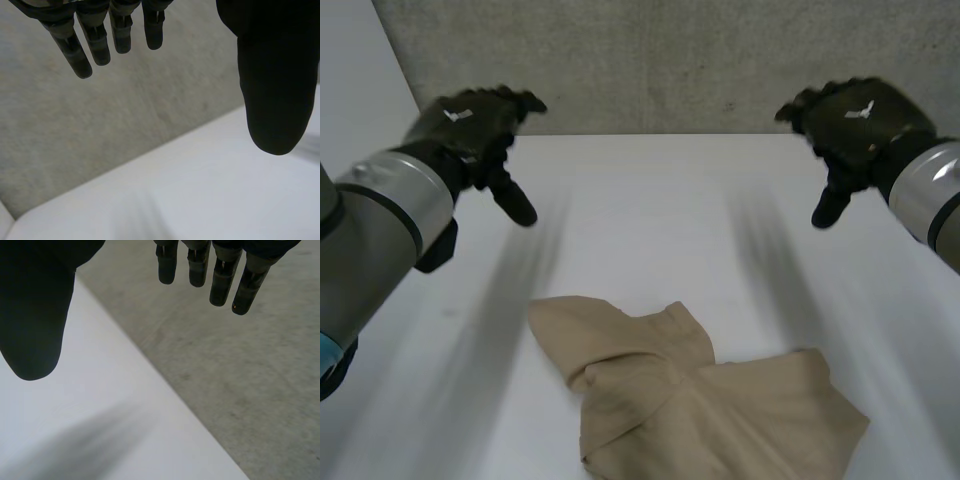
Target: Fold the shorts.
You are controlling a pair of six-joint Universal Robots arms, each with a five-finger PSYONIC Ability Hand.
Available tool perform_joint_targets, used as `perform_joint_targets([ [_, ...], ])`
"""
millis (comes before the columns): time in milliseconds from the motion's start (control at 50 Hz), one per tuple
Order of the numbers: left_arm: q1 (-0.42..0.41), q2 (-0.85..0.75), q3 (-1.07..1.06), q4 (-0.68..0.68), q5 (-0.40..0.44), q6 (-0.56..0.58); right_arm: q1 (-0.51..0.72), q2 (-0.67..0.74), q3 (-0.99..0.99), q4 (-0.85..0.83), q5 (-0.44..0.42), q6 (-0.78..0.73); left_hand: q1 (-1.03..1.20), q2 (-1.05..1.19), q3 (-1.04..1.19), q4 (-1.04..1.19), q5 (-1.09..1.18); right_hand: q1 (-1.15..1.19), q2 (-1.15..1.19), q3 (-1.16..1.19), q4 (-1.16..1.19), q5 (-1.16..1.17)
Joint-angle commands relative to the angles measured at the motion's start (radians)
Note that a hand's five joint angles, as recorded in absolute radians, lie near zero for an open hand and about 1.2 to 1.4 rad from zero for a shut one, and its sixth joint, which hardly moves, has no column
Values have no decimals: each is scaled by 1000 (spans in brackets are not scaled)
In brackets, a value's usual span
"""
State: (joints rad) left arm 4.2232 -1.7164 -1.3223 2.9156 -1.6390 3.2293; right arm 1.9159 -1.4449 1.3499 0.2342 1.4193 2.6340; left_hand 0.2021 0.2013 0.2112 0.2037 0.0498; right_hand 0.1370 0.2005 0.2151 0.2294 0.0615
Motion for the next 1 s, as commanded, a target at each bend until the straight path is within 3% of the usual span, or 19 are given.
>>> perform_joint_targets([
  [20,-26,-49,-54,-102,90,167,-9,1,47,171,-129,-155,32,33,23,30,10,38,-26,-41,-55,-62],
  [120,-92,-94,-107,-157,97,251,-9,63,116,309,-255,-164,32,33,23,30,10,38,-26,-41,-55,-62],
  [240,-123,-175,-150,-158,93,290,-14,129,196,347,-322,-170,129,129,119,127,106,38,-26,-41,-55,-62],
  [320,-137,-239,-149,-150,90,284,-5,204,215,311,-316,-161,360,361,351,359,338,366,303,288,274,267],
  [360,-155,-278,-131,-109,81,279,-3,218,215,289,-316,-157,857,858,848,856,835,645,581,567,552,546],
  [440,-167,-279,-100,6,42,274,-2,239,204,225,-319,-152,1194,1194,1185,1192,1172,1257,1194,1179,1165,1158],
  [580,-169,-230,3,184,-77,282,-2,229,92,59,-301,-137,1194,1195,1185,1193,1172,1259,1196,1181,1167,1160],
  [660,-158,-166,107,322,-165,288,21,177,-11,-137,-270,5,1194,1195,1185,1193,1172,1259,1196,1181,1167,1160],
  [780,-161,-65,124,534,-183,291,61,49,6,-455,-165,220,1194,1195,1185,1193,1172,1259,1196,1181,1167,1160],
  [860,-164,4,91,648,-177,291,84,38,35,-437,-106,232,1194,1195,1185,1193,1172,1259,1196,1181,1167,1160],
  [1000,-186,-38,28,657,-130,291,152,113,43,-253,-79,222,1194,1195,1185,1193,1172,1259,1196,1181,1167,1160],
])
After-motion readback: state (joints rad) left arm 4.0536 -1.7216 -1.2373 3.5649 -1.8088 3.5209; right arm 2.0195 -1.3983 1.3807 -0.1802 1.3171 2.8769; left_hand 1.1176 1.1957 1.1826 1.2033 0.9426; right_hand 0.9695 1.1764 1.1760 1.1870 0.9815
